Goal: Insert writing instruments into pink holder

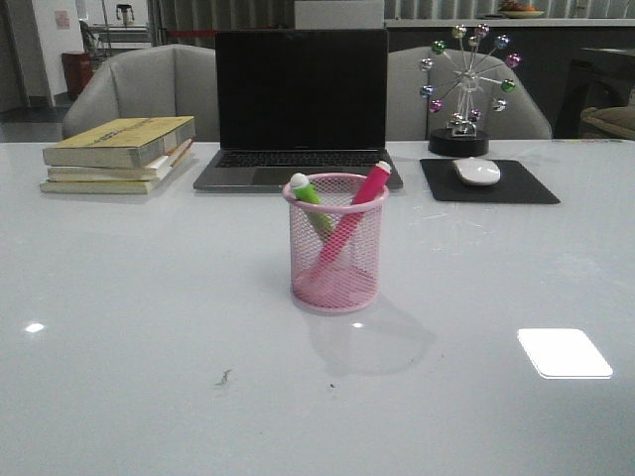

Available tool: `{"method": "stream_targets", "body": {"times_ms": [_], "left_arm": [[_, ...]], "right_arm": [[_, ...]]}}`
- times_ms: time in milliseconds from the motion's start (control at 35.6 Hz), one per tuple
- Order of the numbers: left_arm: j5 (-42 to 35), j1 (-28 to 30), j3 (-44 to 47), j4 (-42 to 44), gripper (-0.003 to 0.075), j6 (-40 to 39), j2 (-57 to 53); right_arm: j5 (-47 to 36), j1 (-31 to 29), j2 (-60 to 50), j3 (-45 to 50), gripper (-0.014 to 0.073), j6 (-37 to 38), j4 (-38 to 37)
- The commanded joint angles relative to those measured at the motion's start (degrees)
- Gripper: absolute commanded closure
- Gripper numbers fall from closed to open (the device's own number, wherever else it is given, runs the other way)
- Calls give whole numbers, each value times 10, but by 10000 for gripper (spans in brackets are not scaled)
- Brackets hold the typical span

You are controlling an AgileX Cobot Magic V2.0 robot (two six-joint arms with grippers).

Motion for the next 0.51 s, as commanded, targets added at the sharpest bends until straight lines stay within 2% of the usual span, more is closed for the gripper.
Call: {"method": "stream_targets", "body": {"times_ms": [0, 225, 478], "left_arm": [[-52, 0, -17, -3, 327, -1, 2], [-52, 0, -17, -3, 327, -1, 2], [-52, 0, -17, -3, 327, -1, 2]], "right_arm": [[-46, 1, -1, -15, 544, -2, -5], [-97, 1, -30, -15, 544, -1, -3], [-207, 1, -147, 4, 544, -1, -44]]}}
